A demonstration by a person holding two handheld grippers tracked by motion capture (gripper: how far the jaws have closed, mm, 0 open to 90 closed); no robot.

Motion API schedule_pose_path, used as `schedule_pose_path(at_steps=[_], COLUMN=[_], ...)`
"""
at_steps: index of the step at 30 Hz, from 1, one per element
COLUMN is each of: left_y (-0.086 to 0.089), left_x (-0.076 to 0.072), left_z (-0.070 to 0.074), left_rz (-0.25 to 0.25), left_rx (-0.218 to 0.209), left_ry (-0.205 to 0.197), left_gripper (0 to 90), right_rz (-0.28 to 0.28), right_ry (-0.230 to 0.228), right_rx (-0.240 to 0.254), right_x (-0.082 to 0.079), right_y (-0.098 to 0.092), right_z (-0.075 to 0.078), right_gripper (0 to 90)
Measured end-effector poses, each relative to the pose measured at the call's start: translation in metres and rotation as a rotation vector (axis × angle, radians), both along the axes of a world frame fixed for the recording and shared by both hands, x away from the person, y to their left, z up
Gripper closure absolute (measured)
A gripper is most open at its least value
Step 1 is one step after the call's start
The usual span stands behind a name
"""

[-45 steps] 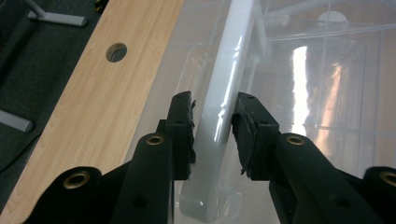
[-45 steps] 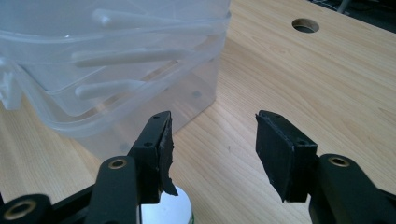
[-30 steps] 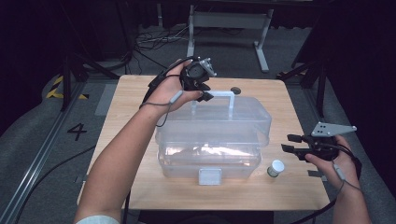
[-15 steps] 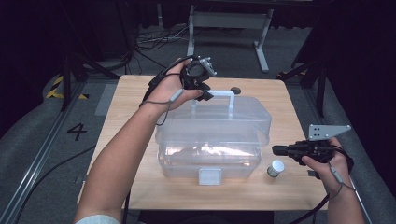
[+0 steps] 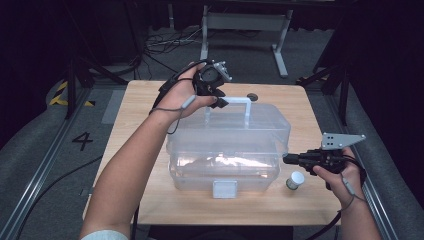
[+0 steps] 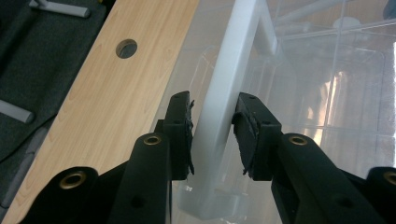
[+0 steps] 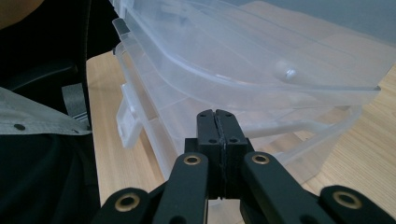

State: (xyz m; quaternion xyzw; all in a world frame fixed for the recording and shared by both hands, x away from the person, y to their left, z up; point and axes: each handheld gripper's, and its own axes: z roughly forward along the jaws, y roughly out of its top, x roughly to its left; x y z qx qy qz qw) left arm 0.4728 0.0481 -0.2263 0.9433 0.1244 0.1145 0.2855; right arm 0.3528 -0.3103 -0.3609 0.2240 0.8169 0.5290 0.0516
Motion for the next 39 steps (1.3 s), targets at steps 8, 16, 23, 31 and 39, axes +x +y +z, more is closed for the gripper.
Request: schedule_pose_path(at_steps=[8, 16, 23, 31, 39], left_y=[0.000, 0.007, 0.024, 0.050, 0.081], left_x=[0.000, -0.010, -0.023, -0.037, -0.045], left_z=[-0.001, 0.003, 0.016, 0.028, 0.028], left_rz=[-0.002, 0.015, 0.039, 0.067, 0.106], left_rx=[-0.002, -0.061, -0.116, -0.169, -0.231], left_ry=[-0.003, 0.006, -0.028, -0.040, -0.035], left_gripper=[67.7, 62.0, 59.2, 79.4, 89.9], right_rz=[-0.012, -0.011, -0.013, -0.015, -0.013], right_ry=[-0.001, 0.006, 0.006, 0.007, 0.005], right_rx=[0.016, -0.001, -0.002, -0.011, -0.013], right_x=[0.000, 0.001, 0.002, 0.005, 0.008], right_y=[-0.001, 0.000, 0.000, 0.003, 0.004], right_z=[0.001, 0.000, 0.000, -0.001, 0.000], right_gripper=[90.0, 90.0, 90.0, 90.0, 90.0])
